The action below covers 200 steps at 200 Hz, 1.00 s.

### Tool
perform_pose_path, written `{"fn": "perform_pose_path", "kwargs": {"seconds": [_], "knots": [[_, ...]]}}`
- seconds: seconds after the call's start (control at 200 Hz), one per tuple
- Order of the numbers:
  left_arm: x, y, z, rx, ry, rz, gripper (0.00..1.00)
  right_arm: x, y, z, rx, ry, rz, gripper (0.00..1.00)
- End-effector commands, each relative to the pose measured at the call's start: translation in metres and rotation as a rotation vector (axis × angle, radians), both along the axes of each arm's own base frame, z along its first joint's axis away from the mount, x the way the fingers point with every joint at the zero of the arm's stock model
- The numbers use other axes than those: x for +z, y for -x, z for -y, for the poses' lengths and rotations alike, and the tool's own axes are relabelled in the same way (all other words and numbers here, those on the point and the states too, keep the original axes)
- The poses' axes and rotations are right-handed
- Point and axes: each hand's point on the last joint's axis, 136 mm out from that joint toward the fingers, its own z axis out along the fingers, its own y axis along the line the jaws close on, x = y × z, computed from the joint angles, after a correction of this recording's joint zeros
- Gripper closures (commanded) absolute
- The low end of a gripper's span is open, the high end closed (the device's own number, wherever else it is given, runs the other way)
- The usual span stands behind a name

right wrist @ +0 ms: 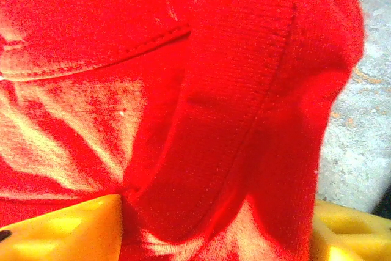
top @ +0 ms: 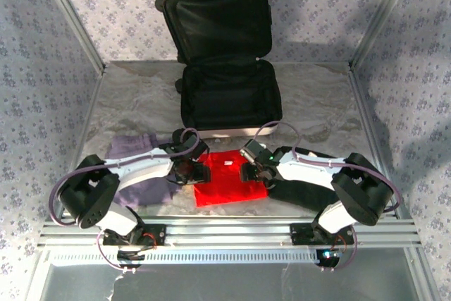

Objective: Pack the luggage

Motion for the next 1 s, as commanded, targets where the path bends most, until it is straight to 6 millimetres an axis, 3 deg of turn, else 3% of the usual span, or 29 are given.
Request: {"fn": "perform_pose_path", "kwargs": {"seconds": [0.0, 0.185, 0.315, 0.47, 0.705, 0.78, 0.994], "knots": [[0.015, -0.004, 0.066, -0.118, 0.241, 0.008, 0.44, 0.0, 0.007, -0.04, 0.082, -0.143, -0.04, 0.4], [0.024, -0.013, 0.079, -0.147, 0.268, 0.029, 0.64, 0.006, 0.004, -0.047, 0.094, -0.168, -0.025, 0.68], [0.034, -0.018, 0.083, -0.16, 0.277, 0.056, 0.77, 0.01, 0.002, -0.048, 0.102, -0.165, -0.017, 0.72], [0.041, -0.022, 0.083, -0.165, 0.267, 0.078, 0.91, 0.021, -0.002, -0.046, 0.102, -0.165, 0.013, 0.86], [0.064, -0.032, 0.078, -0.167, 0.228, 0.136, 1.0, 0.056, -0.011, -0.03, 0.083, -0.164, 0.098, 0.96], [0.077, -0.037, 0.079, -0.164, 0.222, 0.159, 1.0, 0.073, -0.017, -0.026, 0.077, -0.18, 0.133, 1.0], [0.121, -0.061, 0.081, -0.162, 0.223, 0.261, 1.0, 0.118, -0.041, -0.021, 0.09, -0.216, 0.211, 1.0]]}}
